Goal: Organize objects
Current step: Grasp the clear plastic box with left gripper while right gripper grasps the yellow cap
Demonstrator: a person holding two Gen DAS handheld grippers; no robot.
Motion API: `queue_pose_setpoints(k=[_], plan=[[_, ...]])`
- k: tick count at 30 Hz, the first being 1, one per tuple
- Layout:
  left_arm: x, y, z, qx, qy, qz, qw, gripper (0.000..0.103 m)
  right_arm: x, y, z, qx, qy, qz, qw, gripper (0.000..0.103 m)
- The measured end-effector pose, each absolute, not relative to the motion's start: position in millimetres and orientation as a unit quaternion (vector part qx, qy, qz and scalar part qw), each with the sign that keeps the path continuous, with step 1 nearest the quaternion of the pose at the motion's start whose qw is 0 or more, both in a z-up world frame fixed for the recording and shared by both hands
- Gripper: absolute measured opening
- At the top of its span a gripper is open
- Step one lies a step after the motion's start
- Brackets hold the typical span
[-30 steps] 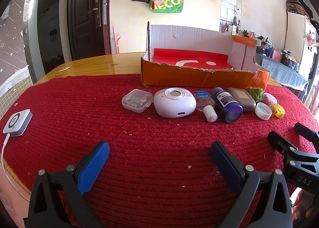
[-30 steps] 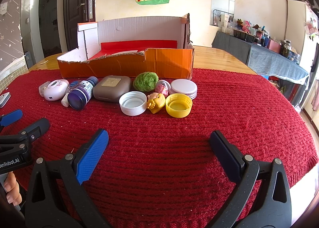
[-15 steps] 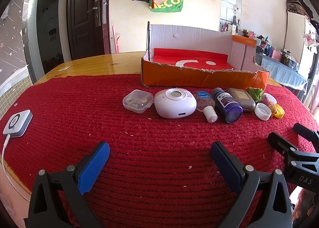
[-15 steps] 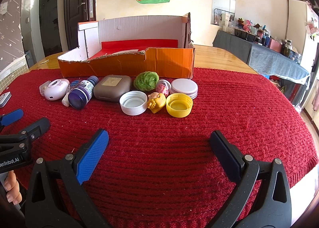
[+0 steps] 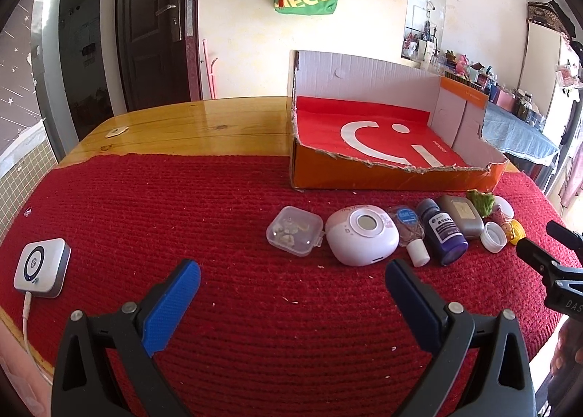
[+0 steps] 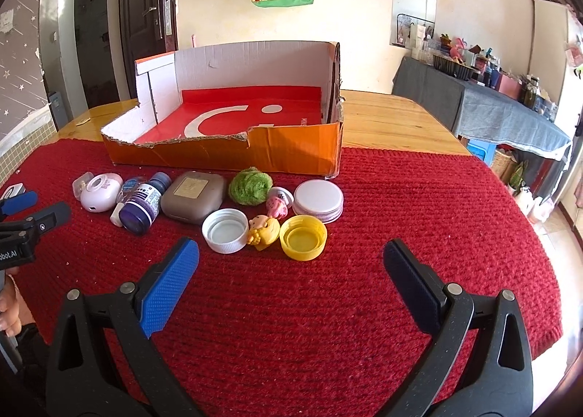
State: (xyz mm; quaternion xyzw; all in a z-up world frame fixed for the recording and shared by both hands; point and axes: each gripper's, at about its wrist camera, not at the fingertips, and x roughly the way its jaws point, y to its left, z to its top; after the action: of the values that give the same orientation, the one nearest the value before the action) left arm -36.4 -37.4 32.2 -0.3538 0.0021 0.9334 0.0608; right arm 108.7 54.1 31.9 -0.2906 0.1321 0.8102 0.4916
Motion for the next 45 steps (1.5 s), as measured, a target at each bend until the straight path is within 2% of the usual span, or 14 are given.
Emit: queue_pose_setpoints(k=[4,10,16,26,29,30,31,32,34,35,36,45], plan=[[-47.6,-46.1,30.0,-0.379,0.006,0.922,0.082,0.103,111.9,67.3,33.9,-0.309,0.132,0.806,0.487,0.103],[-63.2,-50.5,26.8,-0.402,0.028,0.908,0.111,0.095,126.7,88.1,34.6,-0.326,0.158,0.808,0.465,0.103],[-76.9,-54.5,26.7,-0.412,0.051,0.902,0.122,0.085,123.4,95.3,30.1,-0.362,0.136,0.806,0.449,0.101],[-87.7,-53.9,23.5,-0.421,0.086,0.892,0.142,0.079,115.3,103.9,22.7,-0.385,0.141,0.804,0.430,0.077],[-91.9,-52.8,22.3,-0.426,0.083,0.888,0.153,0.069,114.3,105.2,22.8,-0.379,0.153,0.810,0.421,0.067],[-92.9,-52.6,21.6,-0.429,0.078,0.885,0.162,0.062,113.8,105.1,22.9,-0.377,0.156,0.812,0.418,0.063],[-92.8,-52.7,22.4,-0.427,0.075,0.885,0.171,0.059,113.2,104.5,23.0,-0.376,0.155,0.813,0.416,0.061],[-92.5,-51.4,23.1,-0.423,0.075,0.885,0.177,0.047,111.6,104.1,22.9,-0.375,0.154,0.815,0.413,0.054],[-92.0,-49.7,23.7,-0.422,0.073,0.884,0.188,0.044,111.1,102.5,23.5,-0.371,0.156,0.819,0.409,0.043],[-91.6,-49.0,23.8,-0.421,0.073,0.884,0.190,0.044,111.3,101.6,23.9,-0.369,0.157,0.821,0.407,0.032],[-91.4,-48.0,23.7,-0.420,0.075,0.884,0.189,0.044,111.9,100.8,24.6,-0.368,0.158,0.822,0.405,0.029],[-85.5,-48.1,34.8,-0.410,0.067,0.889,0.190,0.044,118.4,99.7,35.7,-0.350,0.167,0.821,0.419,0.029]])
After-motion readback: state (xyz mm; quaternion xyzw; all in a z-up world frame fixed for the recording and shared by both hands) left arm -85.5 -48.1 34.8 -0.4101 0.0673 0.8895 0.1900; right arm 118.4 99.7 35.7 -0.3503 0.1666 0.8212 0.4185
